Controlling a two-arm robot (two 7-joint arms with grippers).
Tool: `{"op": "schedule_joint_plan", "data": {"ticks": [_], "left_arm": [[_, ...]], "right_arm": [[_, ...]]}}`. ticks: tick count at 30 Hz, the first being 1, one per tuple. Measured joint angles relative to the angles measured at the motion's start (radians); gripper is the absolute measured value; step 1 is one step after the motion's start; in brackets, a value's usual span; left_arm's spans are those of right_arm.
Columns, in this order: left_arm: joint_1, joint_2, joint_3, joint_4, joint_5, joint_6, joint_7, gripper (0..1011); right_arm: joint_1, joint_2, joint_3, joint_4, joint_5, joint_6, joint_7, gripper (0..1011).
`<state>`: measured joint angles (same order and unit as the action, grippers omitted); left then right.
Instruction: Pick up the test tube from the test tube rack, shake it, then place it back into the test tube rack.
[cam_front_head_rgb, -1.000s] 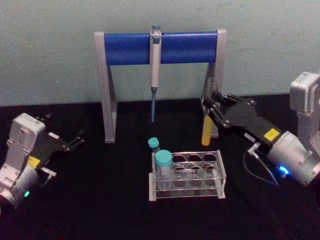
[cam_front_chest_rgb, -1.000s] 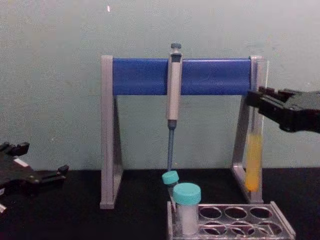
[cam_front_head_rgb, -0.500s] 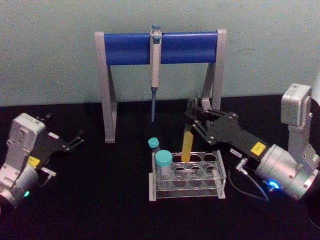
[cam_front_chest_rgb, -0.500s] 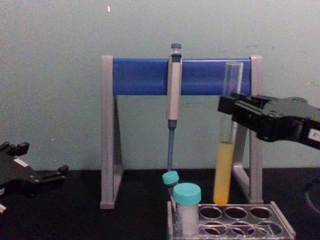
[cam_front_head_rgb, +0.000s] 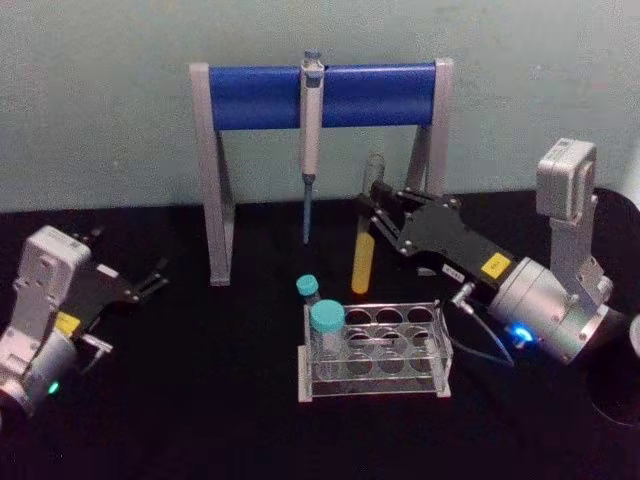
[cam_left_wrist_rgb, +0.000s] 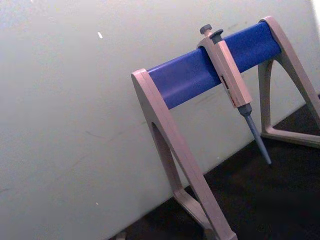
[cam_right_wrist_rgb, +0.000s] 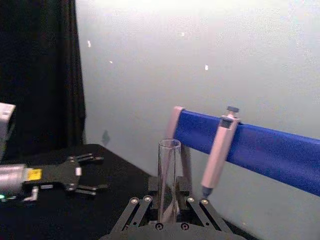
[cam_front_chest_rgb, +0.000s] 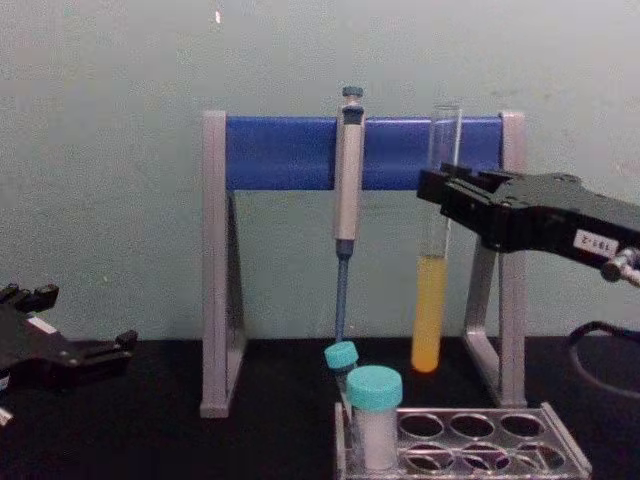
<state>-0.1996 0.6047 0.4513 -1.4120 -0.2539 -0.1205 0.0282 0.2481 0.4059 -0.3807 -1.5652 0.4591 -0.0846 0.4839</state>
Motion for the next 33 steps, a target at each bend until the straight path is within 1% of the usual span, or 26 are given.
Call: {"op": "schedule_joint_plan", "data": {"ticks": [7, 22, 29, 33], "left_arm": [[0.0, 0.0, 0.0, 0.0, 0.0, 0.0, 0.0, 1001], [0.0, 0.0, 0.0, 0.0, 0.0, 0.0, 0.0, 1001], [0.0, 0.0, 0.0, 0.0, 0.0, 0.0, 0.0, 1001], [0.0, 0.0, 0.0, 0.0, 0.0, 0.0, 0.0, 1001]], "right_arm": [[0.01, -0.003, 0.011, 0.018, -0.01, -0.002, -0.017, 229], [0.005, -0.001, 0.026, 0.018, -0.019, 0.003, -0.027, 228], [-0.011, 0.012, 0.042, 0.001, -0.023, 0.006, -0.037, 229], [-0.037, 0.028, 0.061, -0.025, -0.024, 0.011, -0.048, 228]]}}
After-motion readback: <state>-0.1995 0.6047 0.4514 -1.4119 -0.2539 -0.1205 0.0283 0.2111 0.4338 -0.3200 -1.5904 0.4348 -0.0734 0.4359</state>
